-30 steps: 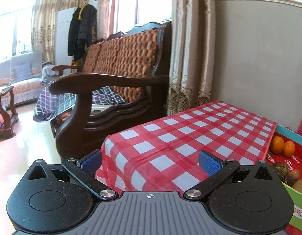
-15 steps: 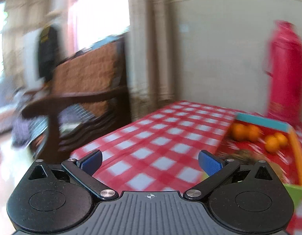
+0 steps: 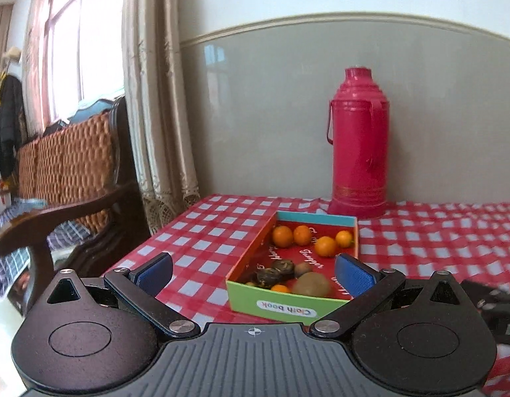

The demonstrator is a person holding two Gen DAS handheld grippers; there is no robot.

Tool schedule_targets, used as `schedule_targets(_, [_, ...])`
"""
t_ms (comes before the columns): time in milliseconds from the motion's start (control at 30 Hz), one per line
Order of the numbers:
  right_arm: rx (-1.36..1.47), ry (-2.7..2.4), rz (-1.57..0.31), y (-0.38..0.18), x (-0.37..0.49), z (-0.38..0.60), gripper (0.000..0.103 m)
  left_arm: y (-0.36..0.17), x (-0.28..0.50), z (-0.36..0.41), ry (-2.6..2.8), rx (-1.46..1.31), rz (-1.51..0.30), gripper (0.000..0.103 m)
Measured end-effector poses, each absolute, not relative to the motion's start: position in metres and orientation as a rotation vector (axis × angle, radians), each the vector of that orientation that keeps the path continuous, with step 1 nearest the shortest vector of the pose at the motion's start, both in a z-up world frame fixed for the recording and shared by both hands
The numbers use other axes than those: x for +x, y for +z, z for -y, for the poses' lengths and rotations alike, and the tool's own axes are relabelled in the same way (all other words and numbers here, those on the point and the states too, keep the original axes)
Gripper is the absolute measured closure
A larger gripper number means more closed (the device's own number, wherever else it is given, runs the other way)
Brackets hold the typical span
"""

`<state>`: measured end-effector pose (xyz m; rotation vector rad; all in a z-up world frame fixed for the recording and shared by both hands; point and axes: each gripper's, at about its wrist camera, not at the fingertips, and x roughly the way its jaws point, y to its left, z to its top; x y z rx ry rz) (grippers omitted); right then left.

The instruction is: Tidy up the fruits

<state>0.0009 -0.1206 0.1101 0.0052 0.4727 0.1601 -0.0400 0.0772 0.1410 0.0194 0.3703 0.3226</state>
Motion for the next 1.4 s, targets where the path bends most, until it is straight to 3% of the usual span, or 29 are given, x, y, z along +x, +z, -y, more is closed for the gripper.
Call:
schedule_targets(167, [0.006,0.169,-0.453,0.118,-0.018,0.119,0.006,0.153,-0.066,-0.079,0.323,0.012,-0.374,0.000])
schedule_targets(1400, [-0.013,0.210,-0.453,0.118,-0.020,0.108,0.006,0.144,-0.055,-0.088,0.278,-0.053,-0.444,0.000])
